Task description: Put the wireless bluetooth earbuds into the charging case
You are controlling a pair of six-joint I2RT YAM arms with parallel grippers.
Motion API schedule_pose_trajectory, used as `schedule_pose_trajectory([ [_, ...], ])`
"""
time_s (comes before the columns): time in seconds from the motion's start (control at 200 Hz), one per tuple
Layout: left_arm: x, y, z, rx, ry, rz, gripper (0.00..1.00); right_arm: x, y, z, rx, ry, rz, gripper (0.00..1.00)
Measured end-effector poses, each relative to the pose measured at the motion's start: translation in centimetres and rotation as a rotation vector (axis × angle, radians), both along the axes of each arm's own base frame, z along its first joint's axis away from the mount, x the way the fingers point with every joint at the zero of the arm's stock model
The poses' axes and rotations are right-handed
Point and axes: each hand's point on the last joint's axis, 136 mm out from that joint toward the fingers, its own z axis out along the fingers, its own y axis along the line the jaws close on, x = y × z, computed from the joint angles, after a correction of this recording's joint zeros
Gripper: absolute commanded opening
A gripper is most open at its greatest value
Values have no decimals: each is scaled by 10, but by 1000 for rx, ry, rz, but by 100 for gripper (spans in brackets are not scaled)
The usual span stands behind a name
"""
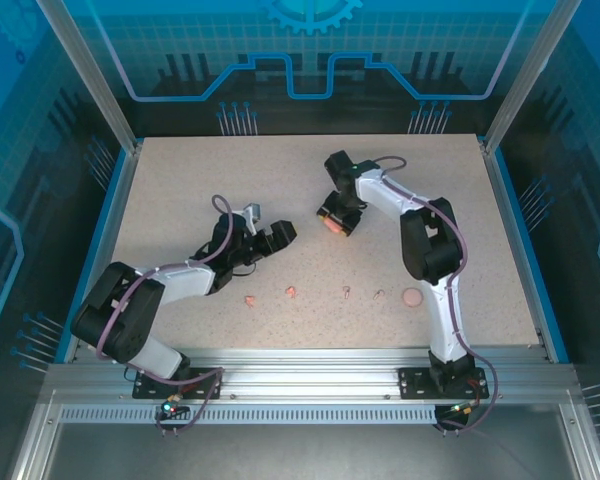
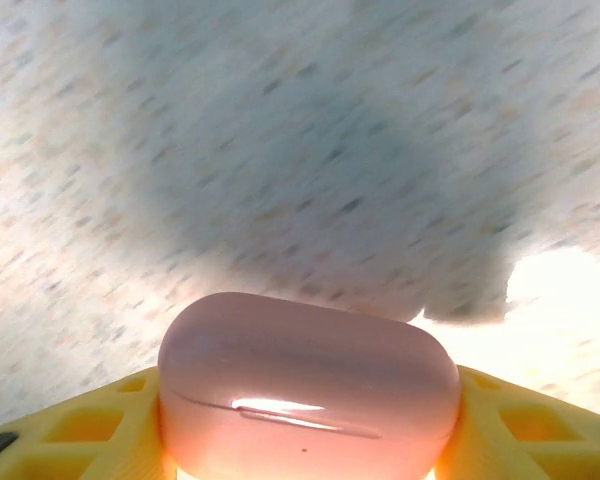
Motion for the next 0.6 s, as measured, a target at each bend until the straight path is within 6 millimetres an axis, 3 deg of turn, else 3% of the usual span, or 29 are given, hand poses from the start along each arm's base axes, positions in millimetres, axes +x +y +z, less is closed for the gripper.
schedule_pose_trajectory([
  [0.145, 1, -1, 1, -4, -31, 10, 97, -3, 31, 15, 70, -13, -11, 53],
  [0.315, 11, 0, -4, -3, -54, 41, 85, 2, 59, 39, 137, -46, -27, 54],
  [0.6, 26, 0, -22, 5, -45, 83, 68, -4, 80, 47, 182, -41, -39, 54],
])
